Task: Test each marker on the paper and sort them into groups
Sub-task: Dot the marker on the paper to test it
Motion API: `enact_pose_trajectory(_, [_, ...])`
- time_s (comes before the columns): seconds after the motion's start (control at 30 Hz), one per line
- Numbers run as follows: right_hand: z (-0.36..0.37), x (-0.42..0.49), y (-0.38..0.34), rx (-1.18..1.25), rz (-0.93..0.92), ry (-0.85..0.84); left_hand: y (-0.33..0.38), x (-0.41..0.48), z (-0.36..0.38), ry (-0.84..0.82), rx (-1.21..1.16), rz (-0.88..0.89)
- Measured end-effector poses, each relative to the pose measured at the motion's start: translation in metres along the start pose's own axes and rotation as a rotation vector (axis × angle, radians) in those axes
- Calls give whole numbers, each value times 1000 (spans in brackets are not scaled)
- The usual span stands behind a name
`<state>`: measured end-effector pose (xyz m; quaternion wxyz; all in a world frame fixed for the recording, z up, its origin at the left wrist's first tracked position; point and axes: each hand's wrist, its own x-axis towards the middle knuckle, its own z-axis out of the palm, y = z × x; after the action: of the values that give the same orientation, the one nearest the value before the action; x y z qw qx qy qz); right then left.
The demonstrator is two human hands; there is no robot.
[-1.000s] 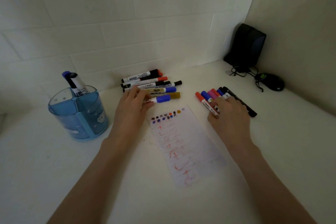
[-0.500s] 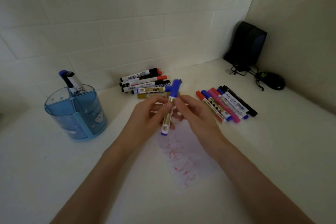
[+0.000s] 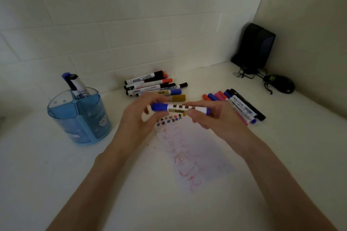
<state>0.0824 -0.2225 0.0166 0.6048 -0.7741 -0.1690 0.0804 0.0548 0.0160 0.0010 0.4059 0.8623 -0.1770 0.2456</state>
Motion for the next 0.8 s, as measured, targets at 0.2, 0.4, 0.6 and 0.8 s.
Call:
enact_pose_trajectory(0.2, [40, 2, 3, 339, 142, 239, 15, -10, 30, -291, 310, 12])
enact_pose_trajectory(0.4, [40, 7, 4, 274, 110, 252, 19, -16, 40, -322, 447, 112])
enact_pose_trajectory(0.6, [33, 6, 6, 177, 44, 221, 19, -17, 43, -333, 385, 29])
enact_pose_trajectory(0.8, [-8, 12, -5, 234, 89, 504, 7, -15, 29, -408, 239, -145])
